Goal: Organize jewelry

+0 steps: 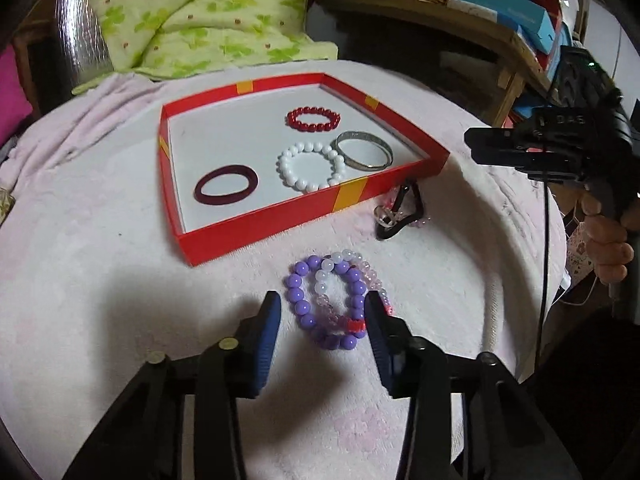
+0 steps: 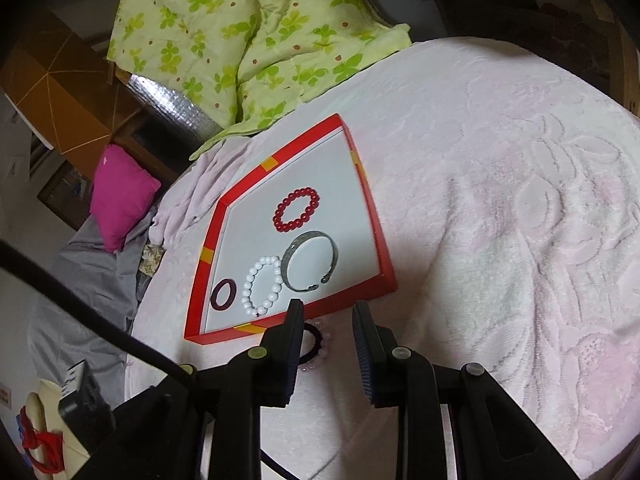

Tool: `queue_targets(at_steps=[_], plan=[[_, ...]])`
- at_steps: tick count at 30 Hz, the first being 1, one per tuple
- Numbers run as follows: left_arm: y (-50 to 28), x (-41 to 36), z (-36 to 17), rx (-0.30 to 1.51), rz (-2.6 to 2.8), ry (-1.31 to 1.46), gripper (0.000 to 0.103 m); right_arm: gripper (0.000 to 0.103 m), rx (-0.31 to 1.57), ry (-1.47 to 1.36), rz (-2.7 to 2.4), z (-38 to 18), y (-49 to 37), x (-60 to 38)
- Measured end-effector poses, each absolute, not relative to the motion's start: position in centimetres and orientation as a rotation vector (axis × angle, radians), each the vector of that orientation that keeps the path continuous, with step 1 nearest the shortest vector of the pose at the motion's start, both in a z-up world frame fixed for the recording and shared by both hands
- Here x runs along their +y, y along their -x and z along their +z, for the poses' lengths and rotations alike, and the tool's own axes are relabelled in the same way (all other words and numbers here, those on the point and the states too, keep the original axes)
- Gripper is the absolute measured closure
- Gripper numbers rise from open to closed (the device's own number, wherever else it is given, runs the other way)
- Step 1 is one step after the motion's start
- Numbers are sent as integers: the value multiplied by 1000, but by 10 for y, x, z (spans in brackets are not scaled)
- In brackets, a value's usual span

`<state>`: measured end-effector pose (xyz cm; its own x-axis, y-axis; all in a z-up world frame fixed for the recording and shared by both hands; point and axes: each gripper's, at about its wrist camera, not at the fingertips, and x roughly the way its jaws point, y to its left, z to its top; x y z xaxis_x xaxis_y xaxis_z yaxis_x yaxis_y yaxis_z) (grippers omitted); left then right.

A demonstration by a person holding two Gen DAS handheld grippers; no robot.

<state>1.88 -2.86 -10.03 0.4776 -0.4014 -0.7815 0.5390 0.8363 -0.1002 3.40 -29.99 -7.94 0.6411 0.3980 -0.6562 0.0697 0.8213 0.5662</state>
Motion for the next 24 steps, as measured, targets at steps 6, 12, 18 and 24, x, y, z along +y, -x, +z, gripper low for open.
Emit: queue_targets(at_steps=[6,12,18,24], plan=[[-23,-38,-105,927,-627,-167,72,75,888,-582,217,-83,-37,-299],[-28,-48,-114,974,-638,-166,77,75,921,-609,264,-92,-38,-303],[-28,-48,-112,981,-661,-128,84,75,978,-574,327,-102,-48,-284],[-29,-49,-112,974,-644,-162,84,75,1025,-500,312,-116,-59,-264]])
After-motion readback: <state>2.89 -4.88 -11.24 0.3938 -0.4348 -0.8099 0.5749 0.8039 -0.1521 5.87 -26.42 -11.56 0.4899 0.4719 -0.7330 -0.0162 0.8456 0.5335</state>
